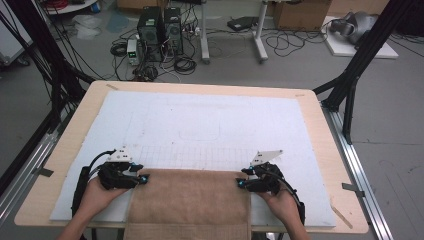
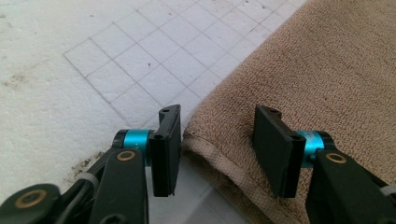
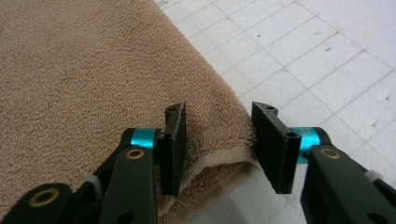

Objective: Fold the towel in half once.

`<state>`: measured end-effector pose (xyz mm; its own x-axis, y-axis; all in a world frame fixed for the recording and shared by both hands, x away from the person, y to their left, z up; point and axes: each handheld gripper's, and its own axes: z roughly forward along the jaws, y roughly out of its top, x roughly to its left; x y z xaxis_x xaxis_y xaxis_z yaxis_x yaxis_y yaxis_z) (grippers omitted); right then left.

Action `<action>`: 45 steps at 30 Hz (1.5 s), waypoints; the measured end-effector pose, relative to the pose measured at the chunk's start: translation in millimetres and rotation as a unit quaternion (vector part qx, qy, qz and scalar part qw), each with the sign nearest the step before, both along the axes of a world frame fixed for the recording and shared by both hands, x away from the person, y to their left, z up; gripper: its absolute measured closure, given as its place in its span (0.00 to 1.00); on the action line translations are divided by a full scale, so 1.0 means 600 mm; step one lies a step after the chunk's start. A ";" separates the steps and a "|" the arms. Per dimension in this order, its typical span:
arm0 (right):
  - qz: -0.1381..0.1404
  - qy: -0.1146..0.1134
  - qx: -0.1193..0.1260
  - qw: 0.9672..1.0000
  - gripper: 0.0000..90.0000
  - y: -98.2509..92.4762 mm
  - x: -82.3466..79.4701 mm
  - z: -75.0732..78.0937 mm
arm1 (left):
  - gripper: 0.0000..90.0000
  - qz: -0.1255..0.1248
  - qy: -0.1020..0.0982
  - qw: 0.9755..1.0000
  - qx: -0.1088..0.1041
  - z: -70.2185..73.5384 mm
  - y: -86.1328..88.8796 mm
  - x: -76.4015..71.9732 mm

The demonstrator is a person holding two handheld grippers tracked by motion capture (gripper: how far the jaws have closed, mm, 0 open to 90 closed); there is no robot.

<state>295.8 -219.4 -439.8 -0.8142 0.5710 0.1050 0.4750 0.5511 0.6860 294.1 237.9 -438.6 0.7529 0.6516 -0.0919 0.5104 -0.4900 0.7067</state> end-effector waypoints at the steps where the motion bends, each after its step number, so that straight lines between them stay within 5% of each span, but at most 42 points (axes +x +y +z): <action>1: -0.002 0.002 0.000 1.000 0.64 0.001 -0.001 0.000 | 0.62 -0.003 0.000 1.000 -0.001 0.000 0.000 0.000; 17: 0.020 0.004 -0.004 1.000 0.83 0.006 -0.002 0.004 | 0.86 -0.029 0.002 1.000 -0.008 0.001 -0.004 -0.004; 45: 0.022 -0.020 -0.010 1.000 0.89 0.005 0.005 0.025 | 0.90 -0.010 -0.044 0.999 0.017 0.027 -0.019 0.005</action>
<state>298.8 -216.4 -424.8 -0.8424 0.5354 0.0613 0.4225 0.5855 0.6919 296.9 226.7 -422.6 0.7696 0.6386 -0.0031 0.4373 -0.5235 0.7312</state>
